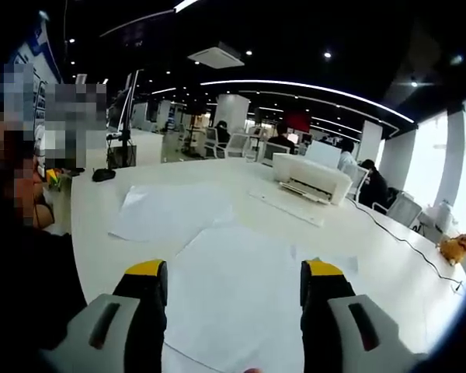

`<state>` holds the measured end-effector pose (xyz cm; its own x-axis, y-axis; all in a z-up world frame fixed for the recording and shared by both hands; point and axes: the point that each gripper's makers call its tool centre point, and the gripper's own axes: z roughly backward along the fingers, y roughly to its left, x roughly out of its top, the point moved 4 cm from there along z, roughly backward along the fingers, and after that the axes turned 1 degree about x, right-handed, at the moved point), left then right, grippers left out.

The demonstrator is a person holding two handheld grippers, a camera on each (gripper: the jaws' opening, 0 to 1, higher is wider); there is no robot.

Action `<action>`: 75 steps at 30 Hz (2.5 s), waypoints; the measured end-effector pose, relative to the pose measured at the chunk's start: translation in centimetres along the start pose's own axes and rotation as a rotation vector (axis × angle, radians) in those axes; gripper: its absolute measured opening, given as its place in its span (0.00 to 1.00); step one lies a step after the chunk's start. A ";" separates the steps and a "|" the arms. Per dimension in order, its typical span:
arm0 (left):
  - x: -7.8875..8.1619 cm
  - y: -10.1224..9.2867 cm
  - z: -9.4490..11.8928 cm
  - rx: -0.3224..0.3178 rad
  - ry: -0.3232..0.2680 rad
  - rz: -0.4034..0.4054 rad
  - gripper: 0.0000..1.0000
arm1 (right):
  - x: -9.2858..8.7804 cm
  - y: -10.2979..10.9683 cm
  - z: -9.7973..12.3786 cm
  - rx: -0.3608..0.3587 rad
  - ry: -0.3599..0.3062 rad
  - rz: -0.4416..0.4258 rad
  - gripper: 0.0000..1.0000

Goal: Organize the stack of printing papers by aligning and flattening the scattered papers on the table

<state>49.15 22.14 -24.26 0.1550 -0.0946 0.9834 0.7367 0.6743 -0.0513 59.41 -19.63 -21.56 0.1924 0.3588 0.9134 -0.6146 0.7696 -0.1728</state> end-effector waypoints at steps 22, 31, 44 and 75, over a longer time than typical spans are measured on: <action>-0.2 0.1 0.0 0.002 0.000 0.002 0.60 | 0.4 -1.0 0.5 -0.015 -0.015 0.001 0.65; -0.2 0.3 0.1 0.013 -0.004 0.011 0.62 | 0.4 -1.9 -0.1 -0.008 -0.010 0.001 0.64; -0.5 0.2 -0.1 0.008 0.000 0.014 0.62 | -0.4 -2.7 -1.8 -0.001 0.015 -0.024 0.64; -0.5 0.2 0.0 0.008 -0.006 0.018 0.62 | -1.0 -3.7 -3.6 -0.012 0.056 -0.051 0.64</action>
<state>49.23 22.28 -24.80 0.1643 -0.0775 0.9834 0.7287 0.6815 -0.0680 64.21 -20.97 -23.18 0.2659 0.3479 0.8990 -0.5939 0.7937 -0.1315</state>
